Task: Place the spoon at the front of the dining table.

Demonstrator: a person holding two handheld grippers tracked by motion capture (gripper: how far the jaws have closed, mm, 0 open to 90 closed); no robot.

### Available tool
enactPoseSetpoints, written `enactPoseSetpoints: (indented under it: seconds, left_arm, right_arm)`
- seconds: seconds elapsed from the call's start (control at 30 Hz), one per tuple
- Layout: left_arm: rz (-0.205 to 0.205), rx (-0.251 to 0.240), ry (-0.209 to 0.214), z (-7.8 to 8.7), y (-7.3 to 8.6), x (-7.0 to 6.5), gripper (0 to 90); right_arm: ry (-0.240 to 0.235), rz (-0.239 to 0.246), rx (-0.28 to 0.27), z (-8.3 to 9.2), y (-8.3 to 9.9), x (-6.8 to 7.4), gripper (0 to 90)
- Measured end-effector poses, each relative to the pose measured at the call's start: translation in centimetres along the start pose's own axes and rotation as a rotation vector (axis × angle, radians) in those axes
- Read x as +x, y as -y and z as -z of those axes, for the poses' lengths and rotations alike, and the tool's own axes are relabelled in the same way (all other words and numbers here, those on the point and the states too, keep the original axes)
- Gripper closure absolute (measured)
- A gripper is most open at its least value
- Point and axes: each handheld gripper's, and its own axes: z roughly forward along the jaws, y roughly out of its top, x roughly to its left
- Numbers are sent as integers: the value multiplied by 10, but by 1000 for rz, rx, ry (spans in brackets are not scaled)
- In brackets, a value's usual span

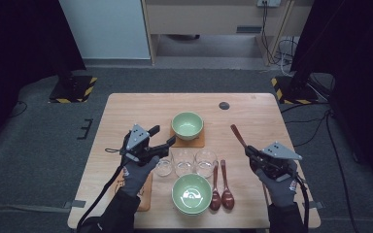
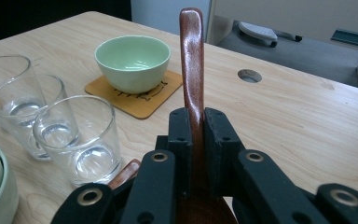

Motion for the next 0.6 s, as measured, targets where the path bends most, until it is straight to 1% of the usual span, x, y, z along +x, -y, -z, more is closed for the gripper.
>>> enactPoseSetpoints:
  seconds: [0.27, 0.6]
  left_arm:
    - [-14, -5, 26, -9, -8, -11, 272]
    - [-26, -8, 67, -23, -15, -29, 273]
  right_arm:
    - [-6, 7, -14, 0, -3, 1, 818]
    - [-11, 10, -22, 0, -5, 2, 818]
